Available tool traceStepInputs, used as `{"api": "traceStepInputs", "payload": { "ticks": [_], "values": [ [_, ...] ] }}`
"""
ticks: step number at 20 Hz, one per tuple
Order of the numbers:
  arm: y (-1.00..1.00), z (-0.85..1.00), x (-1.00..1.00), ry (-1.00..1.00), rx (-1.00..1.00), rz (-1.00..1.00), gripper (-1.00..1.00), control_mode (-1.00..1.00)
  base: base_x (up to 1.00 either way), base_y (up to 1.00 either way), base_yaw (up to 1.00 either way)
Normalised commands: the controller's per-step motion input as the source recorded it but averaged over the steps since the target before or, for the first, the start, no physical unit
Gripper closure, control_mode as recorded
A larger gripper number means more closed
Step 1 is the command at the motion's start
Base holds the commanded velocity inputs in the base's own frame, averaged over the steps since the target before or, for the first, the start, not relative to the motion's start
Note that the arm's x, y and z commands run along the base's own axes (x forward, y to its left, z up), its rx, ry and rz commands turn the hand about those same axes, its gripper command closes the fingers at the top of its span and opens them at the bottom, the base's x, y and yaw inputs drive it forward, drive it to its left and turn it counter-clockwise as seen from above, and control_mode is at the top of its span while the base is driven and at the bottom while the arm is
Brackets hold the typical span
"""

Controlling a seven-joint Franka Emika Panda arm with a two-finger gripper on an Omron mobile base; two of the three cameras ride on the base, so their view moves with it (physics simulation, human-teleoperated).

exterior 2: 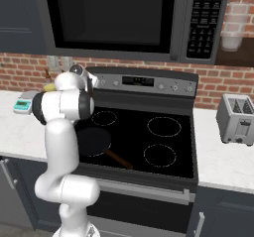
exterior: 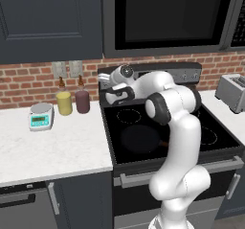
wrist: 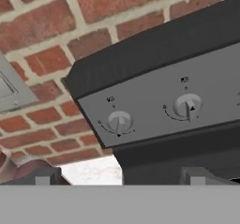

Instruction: Turn off the front left burner of the stove.

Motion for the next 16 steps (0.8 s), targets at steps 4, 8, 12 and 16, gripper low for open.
{"api": "traceStepInputs", "payload": {
  "ticks": [4, 8, 12, 16],
  "values": [
    [0.11, 0.0, 0.31, 0.0, 0.0, 0.0, -1.0, -1.0, 0.0, 0.0, 0.0],
    [0.01, -0.04, 0.28, 0.0, 0.0, 0.0, -1.0, -1.0, 0.0, 0.0, 0.0],
    [0.0, -0.23, 0.16, 0.0, 0.0, 0.0, -1.0, -1.0, 0.0, 0.0, 0.0],
    [0.0, -0.26, 0.06, 0.0, 0.0, 0.0, -1.0, -1.0, 0.0, 0.0, 0.0]
  ]
}}
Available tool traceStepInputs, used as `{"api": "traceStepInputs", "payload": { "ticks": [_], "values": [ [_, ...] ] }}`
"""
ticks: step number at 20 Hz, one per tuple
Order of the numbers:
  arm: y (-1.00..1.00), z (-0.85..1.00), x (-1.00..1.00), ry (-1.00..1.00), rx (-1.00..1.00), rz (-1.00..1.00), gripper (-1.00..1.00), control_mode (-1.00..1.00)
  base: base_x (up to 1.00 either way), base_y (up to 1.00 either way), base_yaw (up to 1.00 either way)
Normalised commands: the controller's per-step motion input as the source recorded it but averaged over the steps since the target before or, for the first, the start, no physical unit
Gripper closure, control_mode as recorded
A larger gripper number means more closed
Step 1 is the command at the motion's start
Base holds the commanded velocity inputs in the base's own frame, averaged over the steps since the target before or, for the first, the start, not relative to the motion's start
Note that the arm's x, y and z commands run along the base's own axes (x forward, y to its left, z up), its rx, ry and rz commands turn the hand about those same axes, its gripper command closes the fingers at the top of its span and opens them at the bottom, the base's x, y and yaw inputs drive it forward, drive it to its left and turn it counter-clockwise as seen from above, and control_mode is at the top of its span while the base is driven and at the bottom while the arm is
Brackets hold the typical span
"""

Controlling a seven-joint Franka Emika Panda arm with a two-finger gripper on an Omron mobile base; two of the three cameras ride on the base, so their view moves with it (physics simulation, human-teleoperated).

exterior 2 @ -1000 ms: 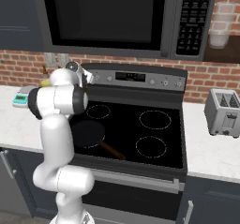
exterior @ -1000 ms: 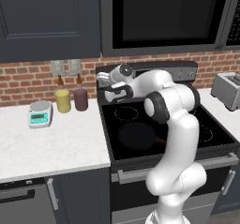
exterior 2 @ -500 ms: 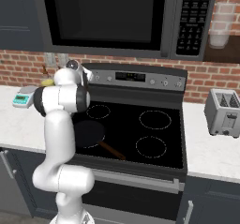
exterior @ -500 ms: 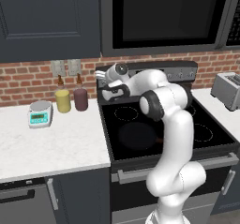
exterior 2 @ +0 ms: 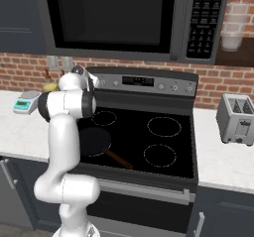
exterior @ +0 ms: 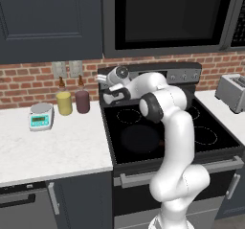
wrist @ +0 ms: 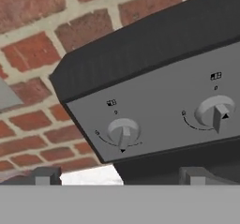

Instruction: Turn off the front left burner of the stove.

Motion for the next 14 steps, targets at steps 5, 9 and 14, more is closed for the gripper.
{"api": "traceStepInputs", "payload": {
  "ticks": [5, 9, 14],
  "values": [
    [0.0, -0.06, 0.12, 0.0, 0.0, 0.0, -1.0, -1.0, 0.0, 0.0, 0.0],
    [0.0, 0.0, 0.25, 0.0, 0.0, 0.0, -1.0, -1.0, 0.0, 0.0, 0.0],
    [0.0, 0.0, 0.26, 0.0, 0.0, 0.0, -1.0, -1.0, 0.0, 0.0, 0.0]
  ]
}}
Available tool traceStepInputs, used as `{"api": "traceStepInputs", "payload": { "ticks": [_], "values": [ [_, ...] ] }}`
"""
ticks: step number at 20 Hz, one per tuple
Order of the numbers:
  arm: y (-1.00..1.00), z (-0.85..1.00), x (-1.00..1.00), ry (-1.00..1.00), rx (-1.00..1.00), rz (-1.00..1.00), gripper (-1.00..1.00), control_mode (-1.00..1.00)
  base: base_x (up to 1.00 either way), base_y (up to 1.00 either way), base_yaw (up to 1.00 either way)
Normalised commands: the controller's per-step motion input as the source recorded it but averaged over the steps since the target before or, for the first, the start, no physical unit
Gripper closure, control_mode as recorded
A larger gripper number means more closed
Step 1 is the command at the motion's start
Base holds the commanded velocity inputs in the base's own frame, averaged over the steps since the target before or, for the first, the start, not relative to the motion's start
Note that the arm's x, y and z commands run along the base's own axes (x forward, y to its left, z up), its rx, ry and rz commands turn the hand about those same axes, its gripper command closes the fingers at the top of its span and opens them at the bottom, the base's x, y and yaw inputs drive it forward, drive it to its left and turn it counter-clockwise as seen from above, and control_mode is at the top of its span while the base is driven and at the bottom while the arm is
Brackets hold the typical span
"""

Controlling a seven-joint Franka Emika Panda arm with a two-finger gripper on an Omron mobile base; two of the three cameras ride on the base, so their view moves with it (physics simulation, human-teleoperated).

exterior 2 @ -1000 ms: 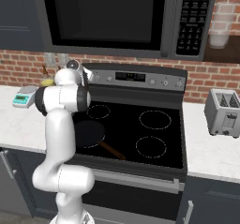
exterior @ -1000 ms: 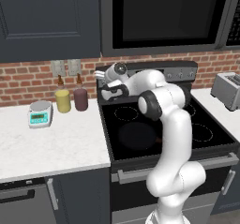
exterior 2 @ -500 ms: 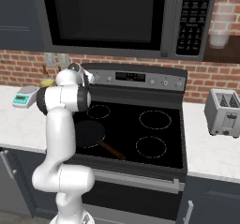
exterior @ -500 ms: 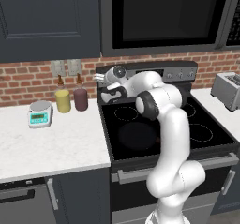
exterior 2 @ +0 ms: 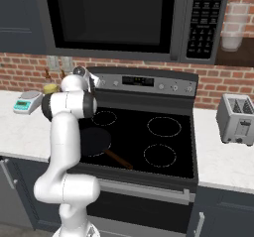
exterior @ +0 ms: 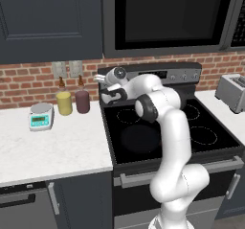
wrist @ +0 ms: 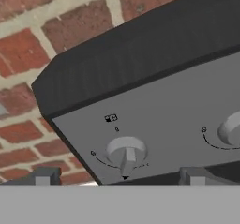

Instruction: Turn off the front left burner of the stove.

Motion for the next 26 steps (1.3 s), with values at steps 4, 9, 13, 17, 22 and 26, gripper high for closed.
{"api": "traceStepInputs", "payload": {
  "ticks": [4, 9, 13, 17, 22, 26],
  "values": [
    [0.0, 0.0, 0.22, 0.0, 0.0, 0.0, -1.0, -1.0, 0.0, 0.0, 0.0],
    [0.0, -0.07, 0.09, 0.0, 0.0, 0.0, -1.0, -1.0, 0.0, 0.0, 0.0],
    [-0.04, -0.09, 0.09, 0.0, 0.0, 0.0, -1.0, -1.0, 0.0, 0.0, 0.0],
    [-0.07, -0.1, 0.06, 0.0, 0.0, 0.0, -1.0, -1.0, 0.0, 0.0, 0.0],
    [-0.04, -0.02, 0.0, 0.0, 0.0, 0.0, -1.0, -1.0, 0.0, 0.0, 0.0],
    [0.0, 0.0, 0.0, 0.0, 0.0, 0.0, 1.0, -1.0, 0.0, 0.0, 0.0]
  ]
}}
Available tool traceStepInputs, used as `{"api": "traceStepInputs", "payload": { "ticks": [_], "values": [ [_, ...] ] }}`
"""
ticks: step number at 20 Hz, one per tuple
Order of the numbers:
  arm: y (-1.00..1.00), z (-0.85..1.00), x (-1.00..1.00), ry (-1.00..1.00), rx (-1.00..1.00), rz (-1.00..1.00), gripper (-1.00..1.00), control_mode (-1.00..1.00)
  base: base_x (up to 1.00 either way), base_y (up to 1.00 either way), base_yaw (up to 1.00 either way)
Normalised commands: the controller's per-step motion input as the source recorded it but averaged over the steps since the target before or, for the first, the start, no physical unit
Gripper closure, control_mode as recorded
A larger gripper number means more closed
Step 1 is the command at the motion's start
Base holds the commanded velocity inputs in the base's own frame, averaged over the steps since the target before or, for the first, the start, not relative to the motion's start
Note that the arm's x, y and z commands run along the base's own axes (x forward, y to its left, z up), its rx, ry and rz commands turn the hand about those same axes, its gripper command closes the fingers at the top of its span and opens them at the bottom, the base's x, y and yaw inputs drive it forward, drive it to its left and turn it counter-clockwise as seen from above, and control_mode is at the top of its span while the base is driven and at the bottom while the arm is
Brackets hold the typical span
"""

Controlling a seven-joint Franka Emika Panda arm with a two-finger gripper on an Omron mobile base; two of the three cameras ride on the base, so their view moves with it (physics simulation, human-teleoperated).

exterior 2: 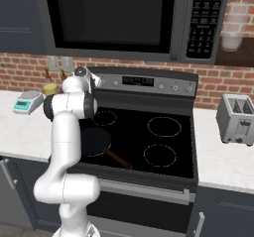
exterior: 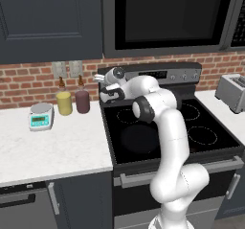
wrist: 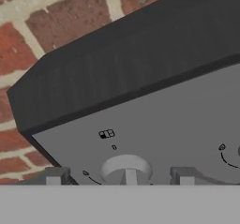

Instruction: Turn off the front left burner of the stove.

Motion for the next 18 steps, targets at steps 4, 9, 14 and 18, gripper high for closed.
{"api": "traceStepInputs", "payload": {
  "ticks": [4, 9, 14, 18],
  "values": [
    [0.0, 0.0, 0.0, 0.0, 0.0, 0.0, 1.0, -1.0, 0.0, 0.0, 0.0],
    [0.0, 0.0, 0.0, 0.0, 0.01, 0.0, 1.0, -1.0, 0.0, 0.0, 0.0],
    [0.0, 0.08, 0.0, 0.0, 0.09, -0.06, 1.0, -1.0, 0.0, 0.0, 0.0],
    [0.0, 0.12, 0.0, 0.0, 0.17, -0.15, 1.0, -1.0, 0.0, 0.0, 0.0]
  ]
}}
